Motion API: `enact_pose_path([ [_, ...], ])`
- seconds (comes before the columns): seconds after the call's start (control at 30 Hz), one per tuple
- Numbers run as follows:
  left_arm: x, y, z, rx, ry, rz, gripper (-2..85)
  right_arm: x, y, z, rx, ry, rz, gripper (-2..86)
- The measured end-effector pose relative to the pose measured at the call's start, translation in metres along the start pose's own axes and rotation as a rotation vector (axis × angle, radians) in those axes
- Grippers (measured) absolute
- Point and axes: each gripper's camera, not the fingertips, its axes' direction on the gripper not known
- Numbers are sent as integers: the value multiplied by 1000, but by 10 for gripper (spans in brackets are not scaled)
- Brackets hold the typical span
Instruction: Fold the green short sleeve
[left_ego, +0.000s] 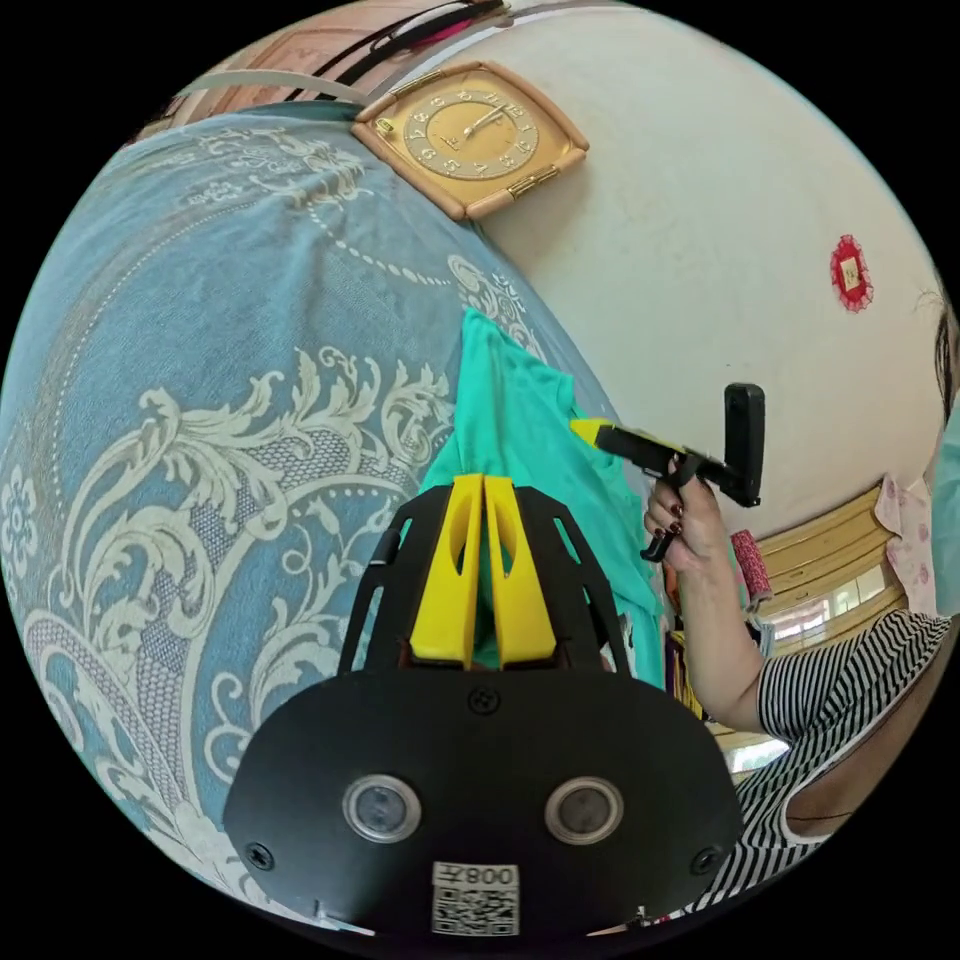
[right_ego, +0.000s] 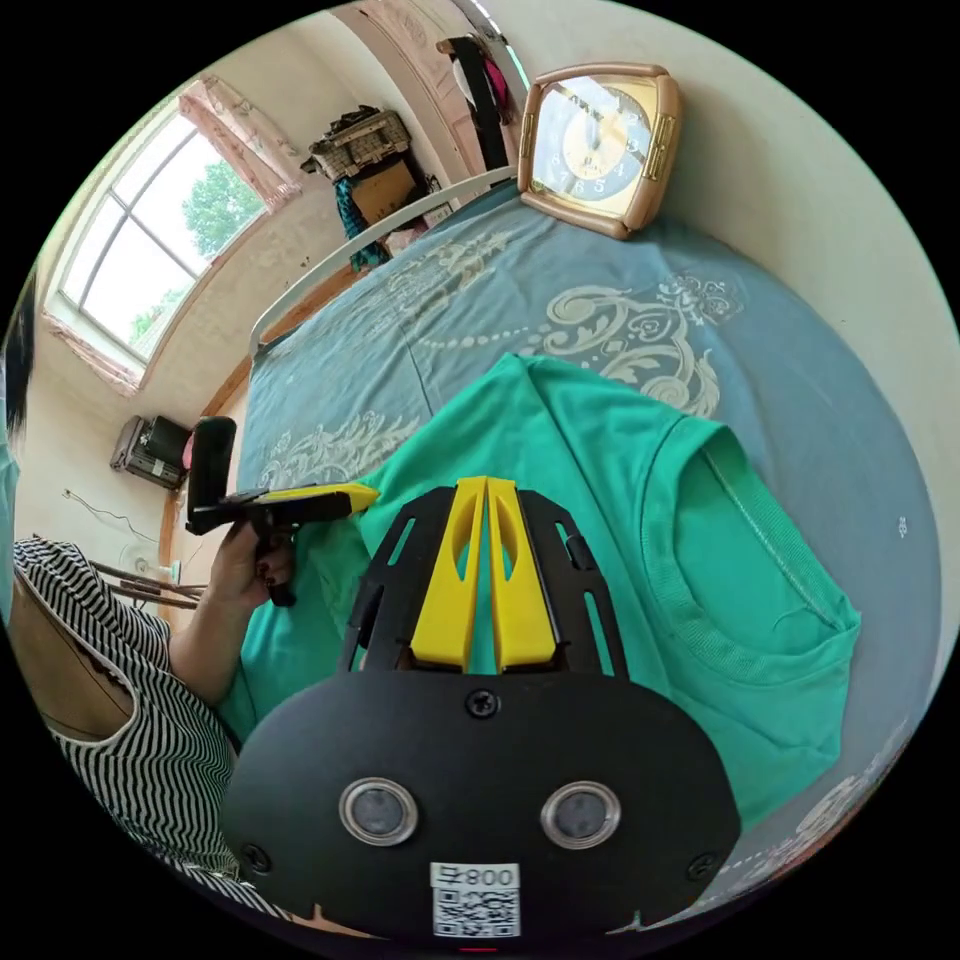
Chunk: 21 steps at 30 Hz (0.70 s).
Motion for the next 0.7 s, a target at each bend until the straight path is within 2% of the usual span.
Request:
enact_pose_path([
  [0.03,2,2,-6,44,-1,6,1,-1,30,12,-58,40,30,0],
  [0.1,9,4,-24,123,-18,10,1,-10,76,9,-32,74,51,0],
  [0.17,8,0,-18,14,-58,-1,1,-18,135,-3,31,138,116,0],
  [0.23,7,0,-10,-43,-10,-13,1,-12,175,12,-20,172,158,1],
  [0.33,13,5,-26,54,21,-12,1,17,235,6,19,-1,253,1],
  [0.43,24,7,-44,133,51,42,1,34,295,-43,161,140,308,1],
  [0.5,37,5,-38,39,-57,103,1,55,333,-59,163,243,352,1],
  [0.6,41,0,-24,-104,-89,62,1,112,403,-48,60,343,495,1],
  [0.63,43,0,-25,-104,-96,64,1,137,432,-32,1,318,546,1],
  [0.7,54,2,-29,-110,-143,72,1,159,479,-33,109,151,593,1],
])
